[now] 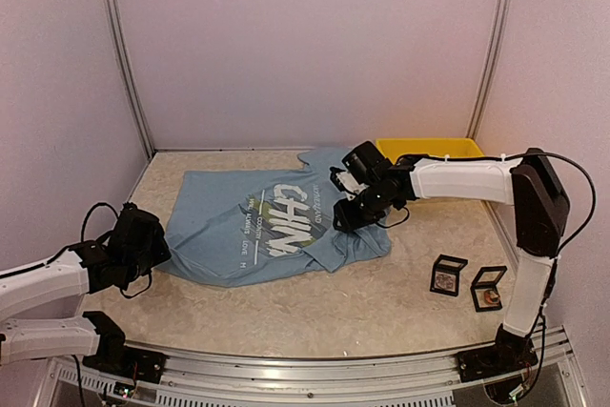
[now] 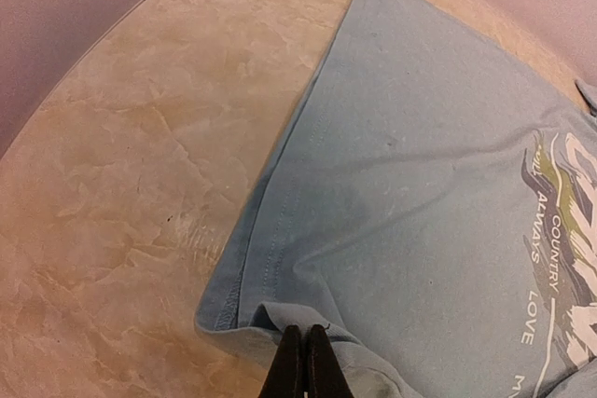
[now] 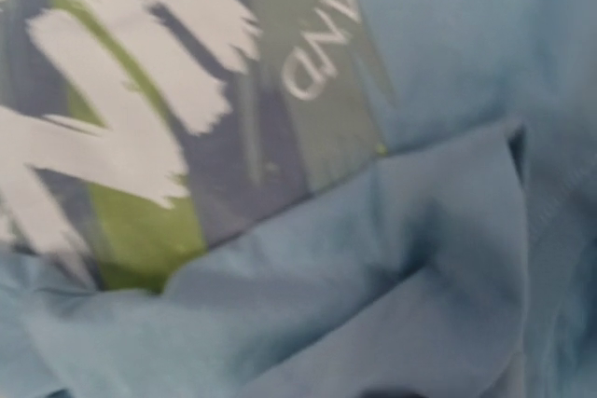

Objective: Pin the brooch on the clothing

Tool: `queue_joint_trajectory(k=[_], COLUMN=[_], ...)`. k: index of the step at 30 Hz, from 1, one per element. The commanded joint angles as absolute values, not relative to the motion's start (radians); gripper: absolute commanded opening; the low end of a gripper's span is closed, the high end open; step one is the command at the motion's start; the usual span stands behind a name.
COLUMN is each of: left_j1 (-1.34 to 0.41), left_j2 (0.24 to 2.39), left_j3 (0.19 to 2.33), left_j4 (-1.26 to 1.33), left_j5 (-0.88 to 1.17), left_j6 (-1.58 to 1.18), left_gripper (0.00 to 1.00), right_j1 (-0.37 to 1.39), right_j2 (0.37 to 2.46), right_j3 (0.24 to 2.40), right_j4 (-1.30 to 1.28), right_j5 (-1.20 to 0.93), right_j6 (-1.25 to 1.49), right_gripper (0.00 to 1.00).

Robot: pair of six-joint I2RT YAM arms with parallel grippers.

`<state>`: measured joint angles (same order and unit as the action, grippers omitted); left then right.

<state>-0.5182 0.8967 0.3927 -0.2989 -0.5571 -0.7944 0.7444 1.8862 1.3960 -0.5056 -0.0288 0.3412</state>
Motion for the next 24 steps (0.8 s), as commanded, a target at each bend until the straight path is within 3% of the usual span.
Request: queue_joint_trajectory(k=[1,7,10,21,24], left_j1=[-0.523,-0.522,-0.522,-0.519,-0.519], left_j2=[0.895,0.888,0.888,0.887,0.880], left_j3=[0.383,0.377,0.380,0.384,0.381], left_j4=[-0.278,-0.279,-0.279,-0.280,-0.285], left_j5=[-0.570,-0.576,-0.582,-0.583,-0.582], left_j6=[-0.770,-0.765,-0.761,-0.756,-0.763], left_gripper=[0.00,0.00,0.00,0.00,0.00], right_j1=[0.736,0.736,0.735,0.737,0.735], right_j2=[1.930,1.946,1.943,1.975,1.983], right_j3=[1.441,1.434,1.410,1.381,1.379], right_j4=[-0.542,-0.569,-0.545,-0.539,-0.536], right_j5=[-0.008,0.037,-0.031,-0.075,-0.061], right_j6=[0.407,0.418,0.424,0.439,0.435], right_gripper=[0.47,0.49,0.37,0.35,0.25])
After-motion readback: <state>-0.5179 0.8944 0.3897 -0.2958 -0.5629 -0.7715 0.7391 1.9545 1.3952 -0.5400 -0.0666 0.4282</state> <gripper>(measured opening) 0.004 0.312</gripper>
